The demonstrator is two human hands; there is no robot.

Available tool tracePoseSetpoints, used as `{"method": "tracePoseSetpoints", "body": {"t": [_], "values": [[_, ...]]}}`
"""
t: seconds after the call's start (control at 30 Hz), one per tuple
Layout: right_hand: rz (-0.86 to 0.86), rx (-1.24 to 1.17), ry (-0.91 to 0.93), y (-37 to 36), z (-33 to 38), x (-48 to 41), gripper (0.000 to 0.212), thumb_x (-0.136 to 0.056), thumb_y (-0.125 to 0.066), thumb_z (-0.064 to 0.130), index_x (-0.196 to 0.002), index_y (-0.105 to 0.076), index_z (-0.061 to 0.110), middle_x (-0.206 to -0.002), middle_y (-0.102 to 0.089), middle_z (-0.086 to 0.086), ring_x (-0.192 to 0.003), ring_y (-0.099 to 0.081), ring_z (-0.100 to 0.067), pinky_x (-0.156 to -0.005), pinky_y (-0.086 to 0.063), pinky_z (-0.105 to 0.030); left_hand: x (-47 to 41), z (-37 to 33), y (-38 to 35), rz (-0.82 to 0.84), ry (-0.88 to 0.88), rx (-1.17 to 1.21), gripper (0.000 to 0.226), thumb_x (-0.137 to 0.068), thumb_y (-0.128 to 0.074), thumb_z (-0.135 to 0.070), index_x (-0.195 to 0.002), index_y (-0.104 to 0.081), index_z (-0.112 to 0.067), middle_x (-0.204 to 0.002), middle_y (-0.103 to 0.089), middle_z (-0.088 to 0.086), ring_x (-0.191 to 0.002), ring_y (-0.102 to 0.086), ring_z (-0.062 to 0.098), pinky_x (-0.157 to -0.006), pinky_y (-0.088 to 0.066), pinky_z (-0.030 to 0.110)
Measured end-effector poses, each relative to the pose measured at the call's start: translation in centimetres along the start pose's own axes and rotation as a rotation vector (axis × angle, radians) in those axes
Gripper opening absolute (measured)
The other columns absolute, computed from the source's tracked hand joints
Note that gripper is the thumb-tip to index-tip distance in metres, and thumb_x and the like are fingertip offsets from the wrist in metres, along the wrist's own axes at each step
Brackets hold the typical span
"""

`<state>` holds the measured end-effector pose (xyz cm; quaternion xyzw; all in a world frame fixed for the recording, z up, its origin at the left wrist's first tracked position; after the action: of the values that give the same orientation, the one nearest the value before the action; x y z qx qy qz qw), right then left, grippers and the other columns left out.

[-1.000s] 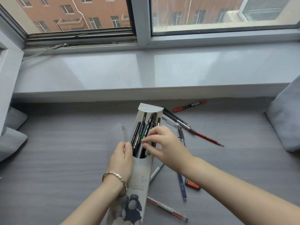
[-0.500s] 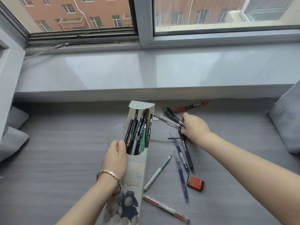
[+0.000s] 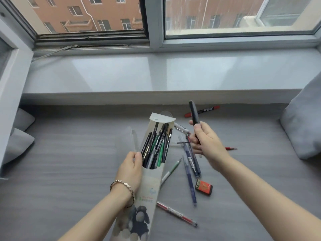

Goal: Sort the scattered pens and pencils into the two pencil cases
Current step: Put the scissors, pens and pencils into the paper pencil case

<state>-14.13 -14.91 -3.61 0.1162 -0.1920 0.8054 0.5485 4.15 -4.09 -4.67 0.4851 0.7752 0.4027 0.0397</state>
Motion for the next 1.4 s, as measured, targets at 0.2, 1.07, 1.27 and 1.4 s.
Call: {"method": "tracePoseSetpoints", "body": {"t": [0.2, 1.07, 1.27, 1.4], "values": [[-0.026, -0.22, 0.166, -5.1, -0.1, 3.6, 0.018, -0.094, -0.039, 0.001, -0.089, -0.046, 0.017, -0.08, -0.059, -0.001, -0.071, -0.06, -0.008, -0.067, -0.053, -0.015, 2.2, -0.9, -2.2, 0.065, -0.057, 0.039, 0.037, -0.098, -0.032, -0.026, -0.061, -0.035, -0.024, -0.061, -0.044, -0.008, -0.057, -0.041, 0.005, -0.055, -0.021, 0.034], [-0.511, -0.373, 0.41, -1.1, -0.3, 4.7, 0.03, -0.095, -0.035, 0.0, -0.095, -0.05, 0.026, -0.086, -0.056, 0.001, -0.08, -0.057, -0.009, -0.078, -0.051, -0.021, 5.3, -0.5, -3.1, 0.238, -0.147, -0.042, 0.034, -0.098, -0.03, -0.031, -0.069, -0.038, -0.015, -0.062, -0.042, -0.001, -0.061, -0.04, 0.017, -0.062, -0.033, 0.031], [-0.506, -0.159, 0.465, -0.9, -0.4, 5.3, 0.037, -0.089, -0.049, -0.001, -0.102, -0.054, 0.033, -0.082, -0.059, 0.011, -0.09, -0.059, -0.011, -0.091, -0.048, -0.023, 5.4, -0.6, -3.1, 0.237, -0.144, -0.032, 0.034, -0.097, -0.031, -0.031, -0.064, -0.037, -0.024, -0.06, -0.043, -0.006, -0.058, -0.042, 0.012, -0.06, -0.034, 0.031], [-0.506, 0.366, 0.626, -1.6, -0.5, 6.0, 0.022, -0.087, -0.052, 0.011, -0.101, -0.06, 0.025, -0.088, -0.055, 0.01, -0.085, -0.051, 0.005, -0.082, -0.041, -0.009, 5.5, -0.7, -3.4, 0.245, -0.133, -0.032, 0.033, -0.096, -0.032, -0.035, -0.065, -0.039, -0.025, -0.062, -0.048, -0.006, -0.066, -0.048, 0.018, -0.068, -0.039, 0.032]]}}
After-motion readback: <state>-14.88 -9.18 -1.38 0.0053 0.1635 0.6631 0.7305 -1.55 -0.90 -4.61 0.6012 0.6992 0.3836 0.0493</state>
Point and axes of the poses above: each hand's wrist, its own x-axis away from the middle knuckle, its own y-axis out of the back of the hand, z = x × y, the point moved 7 cm from there along -x, towards the middle knuckle
